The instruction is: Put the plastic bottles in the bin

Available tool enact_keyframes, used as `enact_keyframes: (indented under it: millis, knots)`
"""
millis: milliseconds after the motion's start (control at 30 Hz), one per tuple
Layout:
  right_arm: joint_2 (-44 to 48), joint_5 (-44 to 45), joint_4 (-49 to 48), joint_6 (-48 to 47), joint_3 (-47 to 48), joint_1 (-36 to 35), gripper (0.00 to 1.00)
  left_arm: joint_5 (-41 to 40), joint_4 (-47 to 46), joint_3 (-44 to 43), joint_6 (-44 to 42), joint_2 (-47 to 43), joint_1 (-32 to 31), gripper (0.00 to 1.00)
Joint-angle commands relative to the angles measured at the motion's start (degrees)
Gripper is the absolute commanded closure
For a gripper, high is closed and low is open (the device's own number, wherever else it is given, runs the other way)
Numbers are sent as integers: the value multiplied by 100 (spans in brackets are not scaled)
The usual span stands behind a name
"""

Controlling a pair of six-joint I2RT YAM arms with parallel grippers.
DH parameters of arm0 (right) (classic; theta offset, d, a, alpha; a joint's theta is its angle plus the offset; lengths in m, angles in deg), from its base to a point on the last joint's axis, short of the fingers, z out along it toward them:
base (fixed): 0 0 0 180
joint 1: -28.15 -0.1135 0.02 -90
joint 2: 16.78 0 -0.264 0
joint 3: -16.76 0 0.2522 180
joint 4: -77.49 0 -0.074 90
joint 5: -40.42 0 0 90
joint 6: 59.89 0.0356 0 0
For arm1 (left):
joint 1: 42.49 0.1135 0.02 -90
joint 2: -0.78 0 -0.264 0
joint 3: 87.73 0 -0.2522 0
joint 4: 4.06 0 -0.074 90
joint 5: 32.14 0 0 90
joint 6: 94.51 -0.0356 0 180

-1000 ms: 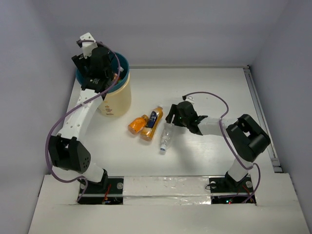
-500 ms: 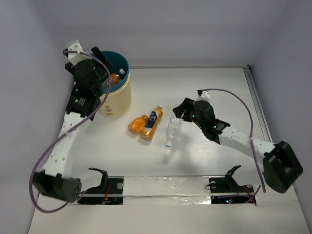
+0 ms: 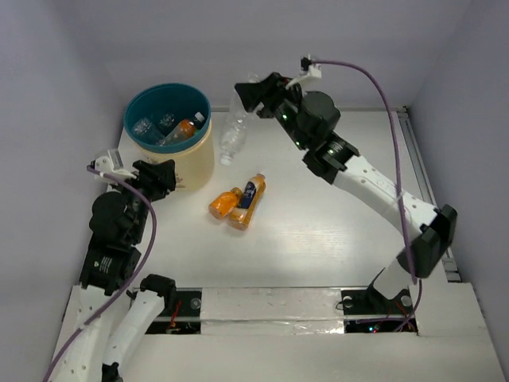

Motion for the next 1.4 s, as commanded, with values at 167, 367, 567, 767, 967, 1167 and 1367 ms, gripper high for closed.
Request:
enact_keyframes:
  millis: [167, 367, 567, 767, 967, 1167, 1367]
  knots:
    - [-2697, 298, 258, -816, 4441, -246, 52, 527, 946, 837, 514, -835, -5, 50]
    - [-4545, 685, 75, -1098, 6519, -299, 51, 1335, 806, 1382, 769, -880, -5, 40]
    - [-5010, 975, -532, -1598, 6457, -483, 47, 1670, 560, 1778, 865, -844, -5, 33]
    - [-5108, 844, -690, -2222, 6256, -667, 26, 1705, 533, 1831, 892, -783, -5, 28]
    - [-4652, 509, -270, -2531, 6001, -782, 1, 1820, 305, 1884, 804, -432, -5, 23]
    - [-2558, 518, -294, -2390, 3800, -782, 9, 1303, -143, 1937, 804, 183, -180, 23]
    - [-198, 633, -1191, -1293, -551, -651, 97, -320, -495, 1657, 901, 1412, -1427, 23]
